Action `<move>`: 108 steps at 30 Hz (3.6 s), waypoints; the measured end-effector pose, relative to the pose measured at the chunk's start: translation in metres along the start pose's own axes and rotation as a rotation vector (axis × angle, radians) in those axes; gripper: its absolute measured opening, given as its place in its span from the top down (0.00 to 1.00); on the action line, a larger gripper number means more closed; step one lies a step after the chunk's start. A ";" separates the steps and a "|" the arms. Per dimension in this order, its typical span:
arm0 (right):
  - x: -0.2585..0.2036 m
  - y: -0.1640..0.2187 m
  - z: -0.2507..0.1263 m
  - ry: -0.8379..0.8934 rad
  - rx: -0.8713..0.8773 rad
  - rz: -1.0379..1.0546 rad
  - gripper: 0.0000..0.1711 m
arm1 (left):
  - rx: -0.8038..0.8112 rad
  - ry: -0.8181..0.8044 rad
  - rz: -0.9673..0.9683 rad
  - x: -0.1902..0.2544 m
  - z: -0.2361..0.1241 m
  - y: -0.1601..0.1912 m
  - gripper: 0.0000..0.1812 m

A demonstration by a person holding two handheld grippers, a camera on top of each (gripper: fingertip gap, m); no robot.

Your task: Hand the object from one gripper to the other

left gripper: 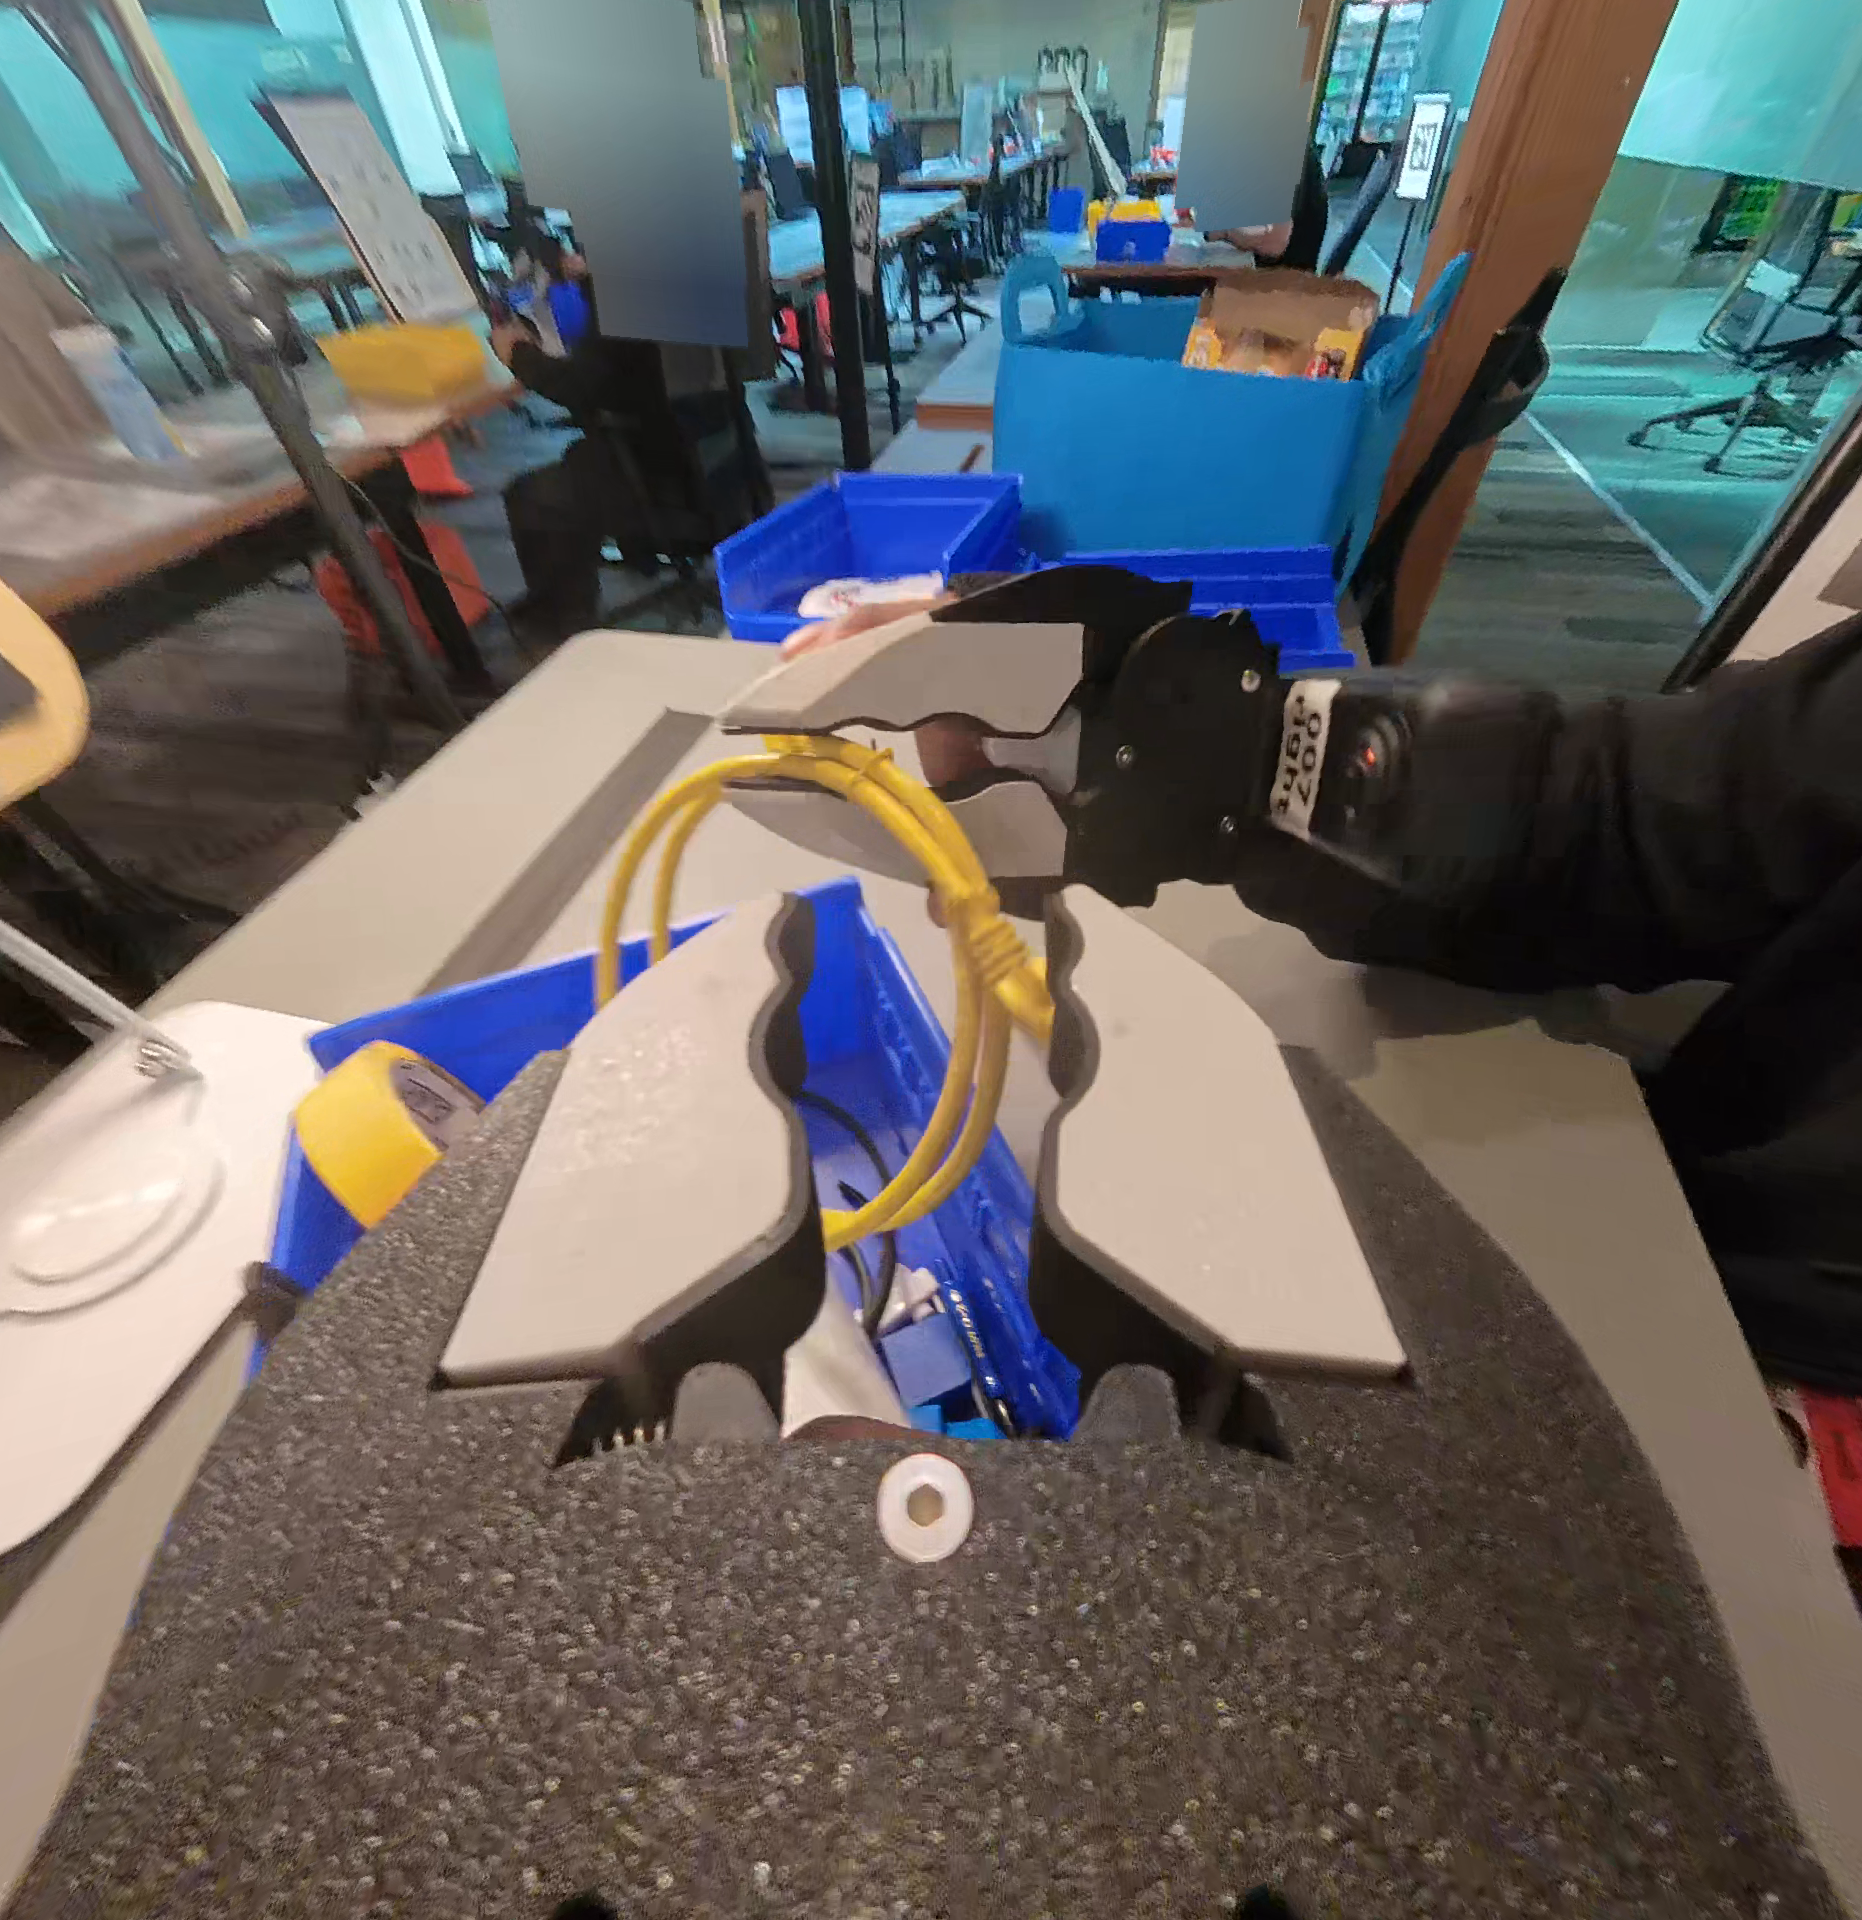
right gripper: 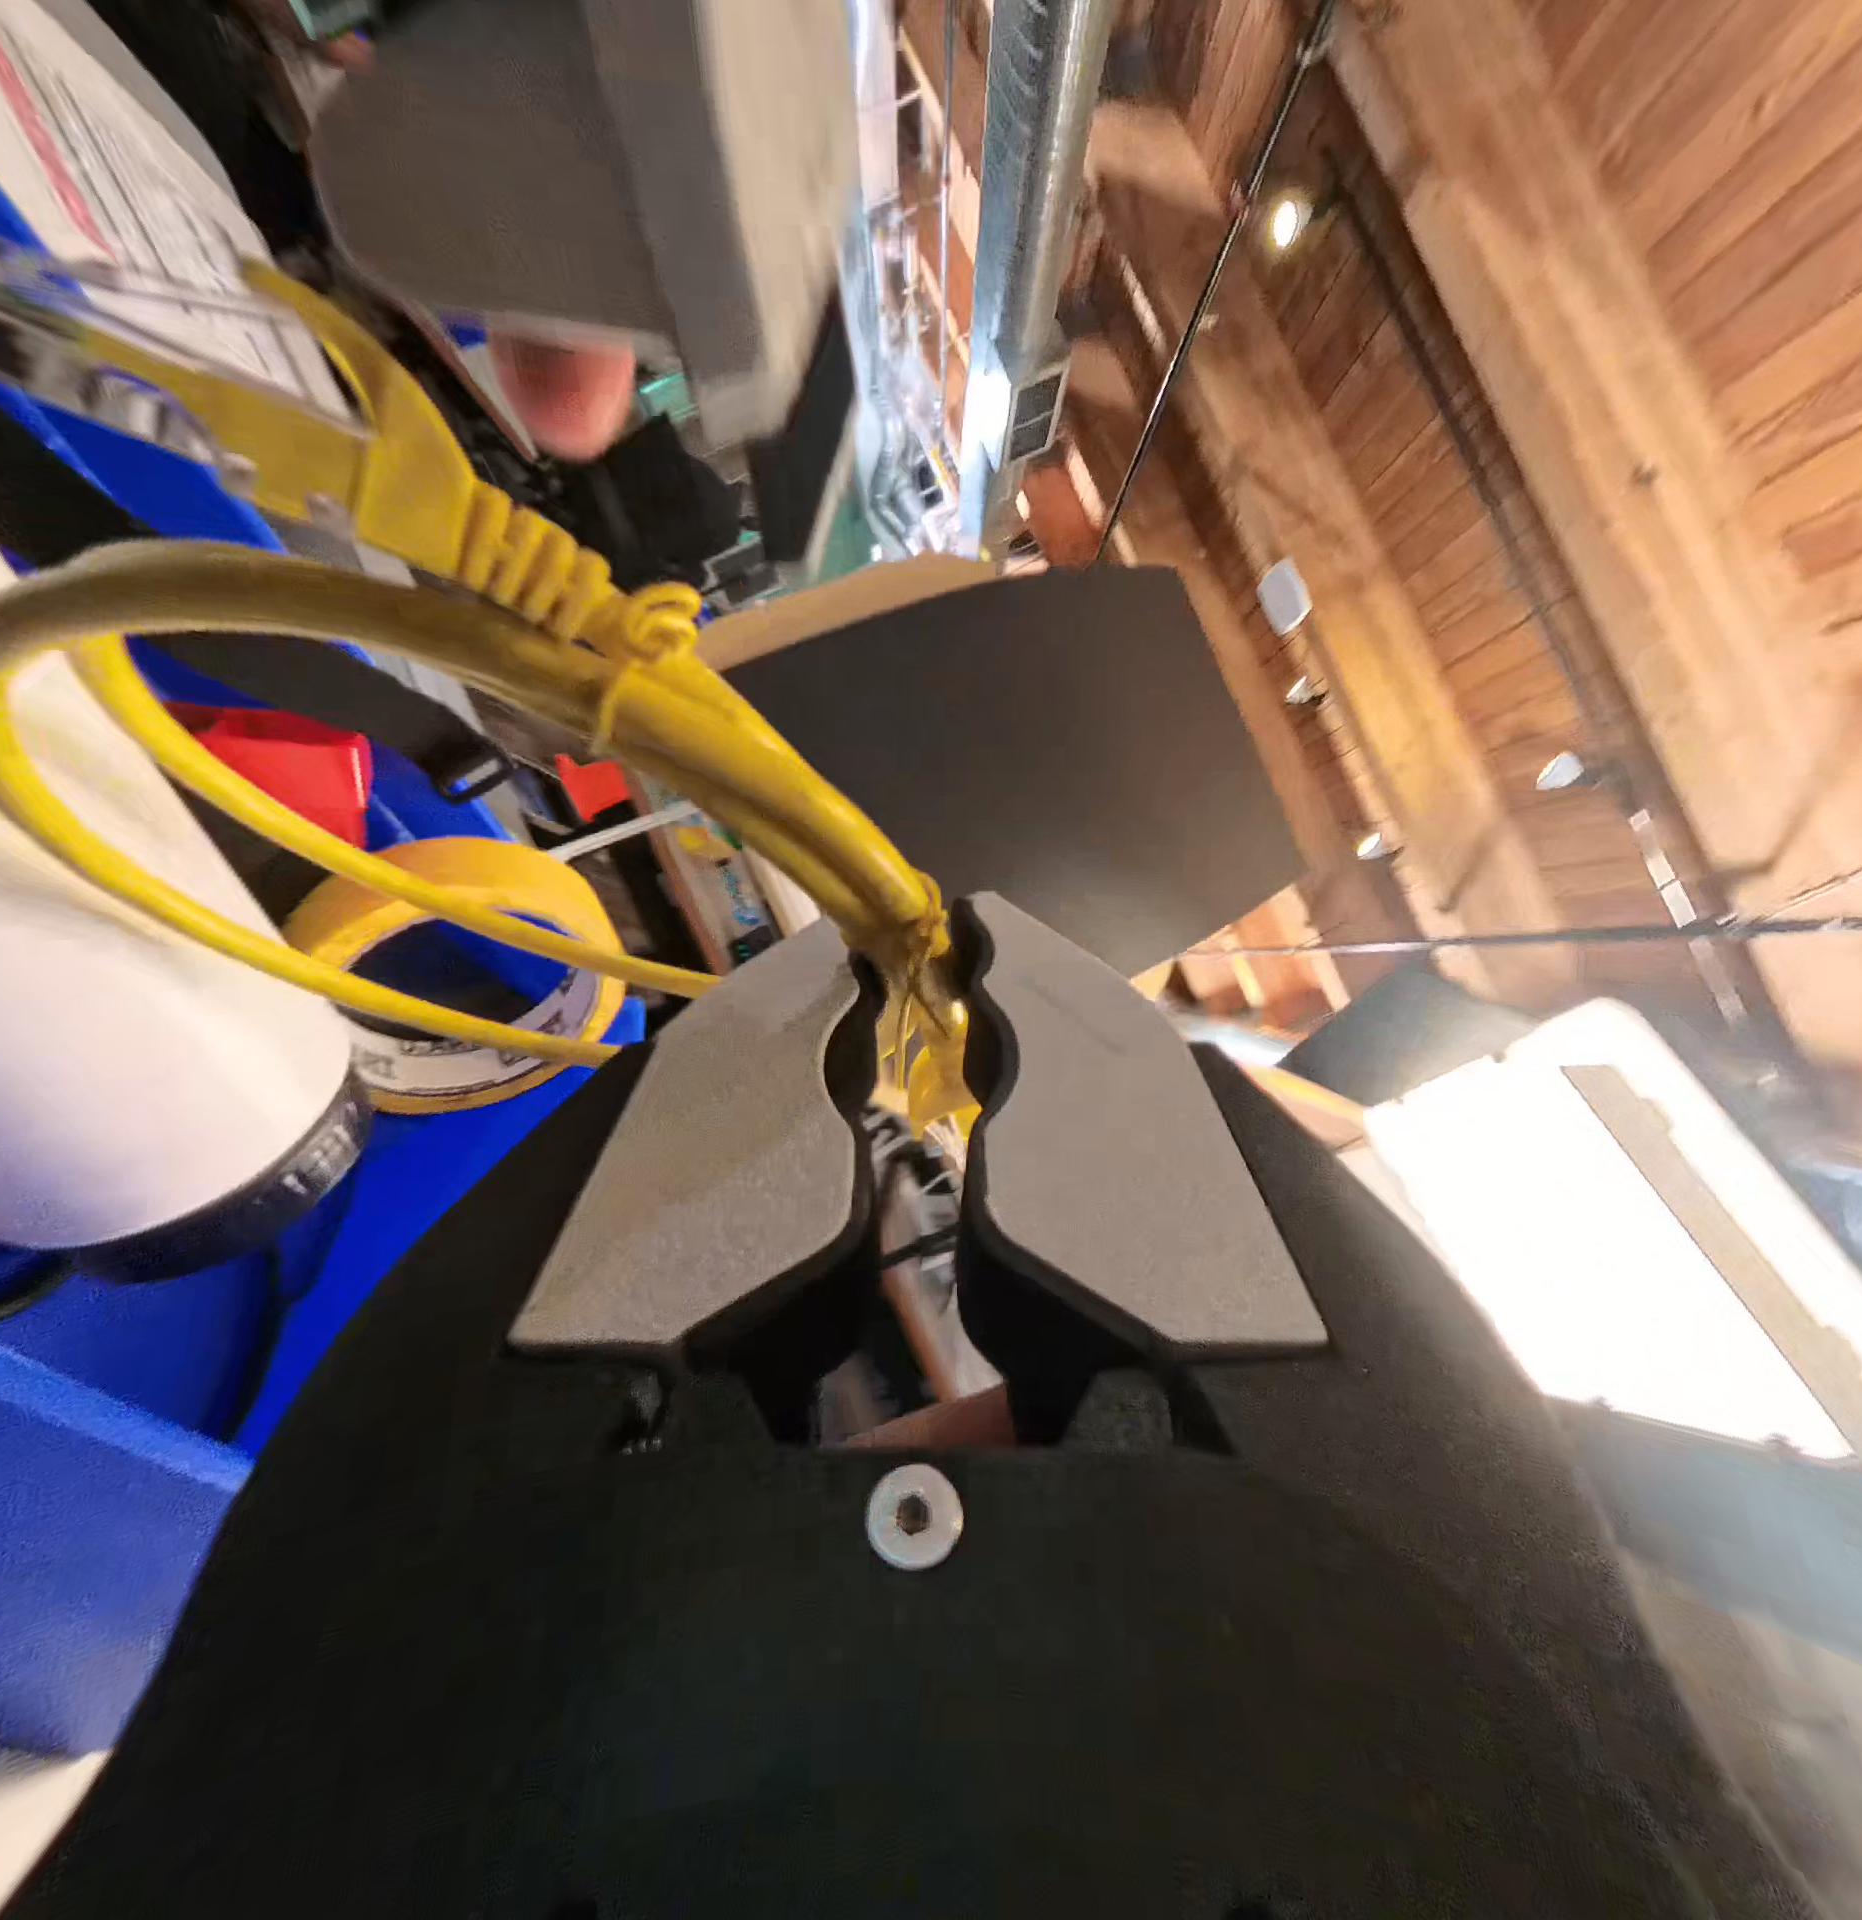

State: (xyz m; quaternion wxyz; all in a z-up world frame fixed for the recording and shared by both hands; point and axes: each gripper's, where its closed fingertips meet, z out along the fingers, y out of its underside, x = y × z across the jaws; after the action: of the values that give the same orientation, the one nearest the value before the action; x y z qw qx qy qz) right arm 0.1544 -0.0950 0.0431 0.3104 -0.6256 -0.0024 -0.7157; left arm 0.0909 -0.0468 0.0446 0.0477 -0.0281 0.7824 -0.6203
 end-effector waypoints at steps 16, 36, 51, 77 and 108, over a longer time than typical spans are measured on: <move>-0.009 0.047 -0.004 -0.468 -0.124 1.261 0.94 | 0.038 -0.022 0.210 -0.029 -0.032 0.027 0.68; -0.044 0.044 -0.024 -0.382 -0.130 0.734 0.69 | -0.217 -0.660 0.922 -0.045 0.018 0.018 1.00; -0.065 0.050 -0.043 -0.429 -0.188 0.563 0.73 | -0.324 -0.699 0.798 -0.073 0.021 0.049 1.00; -0.061 0.052 -0.052 -0.568 -0.187 0.748 0.76 | -0.108 -0.768 1.124 -0.049 -0.001 0.000 1.00; -0.134 -0.110 -0.129 -1.522 0.051 1.464 0.78 | 0.575 -0.545 1.276 0.102 0.006 -0.060 1.00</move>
State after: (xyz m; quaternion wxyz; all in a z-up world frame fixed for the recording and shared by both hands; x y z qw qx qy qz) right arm -0.0068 0.0027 -0.0624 0.5963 -0.7516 0.1665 0.2277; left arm -0.0109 -0.0774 0.0979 0.5955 0.2920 0.4143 -0.6232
